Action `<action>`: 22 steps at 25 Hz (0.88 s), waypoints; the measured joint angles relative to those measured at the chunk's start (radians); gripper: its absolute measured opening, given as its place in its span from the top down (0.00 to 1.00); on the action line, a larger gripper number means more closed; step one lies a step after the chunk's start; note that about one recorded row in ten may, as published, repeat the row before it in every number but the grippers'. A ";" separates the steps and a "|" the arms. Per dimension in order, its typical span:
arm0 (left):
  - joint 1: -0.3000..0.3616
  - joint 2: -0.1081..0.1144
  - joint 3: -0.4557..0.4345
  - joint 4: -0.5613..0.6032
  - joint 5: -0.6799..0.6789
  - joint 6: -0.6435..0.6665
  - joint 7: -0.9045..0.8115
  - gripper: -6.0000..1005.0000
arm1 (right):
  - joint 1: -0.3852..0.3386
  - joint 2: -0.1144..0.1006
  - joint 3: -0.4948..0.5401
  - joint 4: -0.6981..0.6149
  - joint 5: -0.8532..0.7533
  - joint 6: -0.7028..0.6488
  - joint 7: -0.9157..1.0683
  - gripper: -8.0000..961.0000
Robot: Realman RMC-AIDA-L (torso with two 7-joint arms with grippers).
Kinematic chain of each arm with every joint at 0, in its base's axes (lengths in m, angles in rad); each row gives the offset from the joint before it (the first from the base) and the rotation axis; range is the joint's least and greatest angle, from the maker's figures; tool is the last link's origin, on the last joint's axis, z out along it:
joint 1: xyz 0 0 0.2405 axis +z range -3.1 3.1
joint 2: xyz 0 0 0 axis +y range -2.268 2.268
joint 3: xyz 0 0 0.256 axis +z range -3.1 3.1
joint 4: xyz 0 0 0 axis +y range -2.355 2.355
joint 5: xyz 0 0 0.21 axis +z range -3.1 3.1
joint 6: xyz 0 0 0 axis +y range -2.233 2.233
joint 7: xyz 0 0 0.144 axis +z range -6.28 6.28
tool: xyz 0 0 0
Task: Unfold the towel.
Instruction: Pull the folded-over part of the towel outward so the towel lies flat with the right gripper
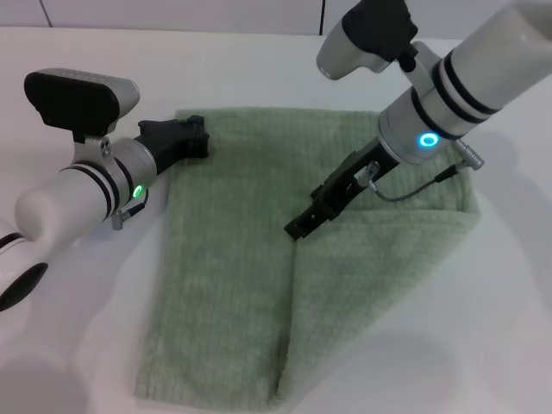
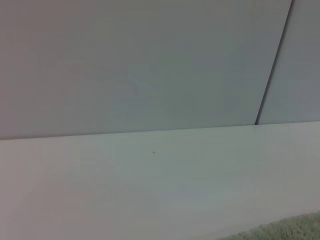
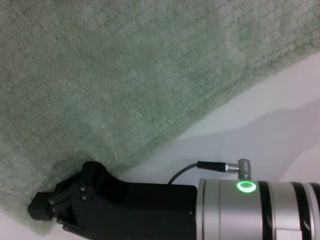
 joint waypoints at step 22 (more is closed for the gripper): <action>0.005 0.000 0.002 0.000 0.000 0.002 -0.001 1.00 | -0.008 0.008 -0.003 0.009 -0.003 0.012 0.002 0.32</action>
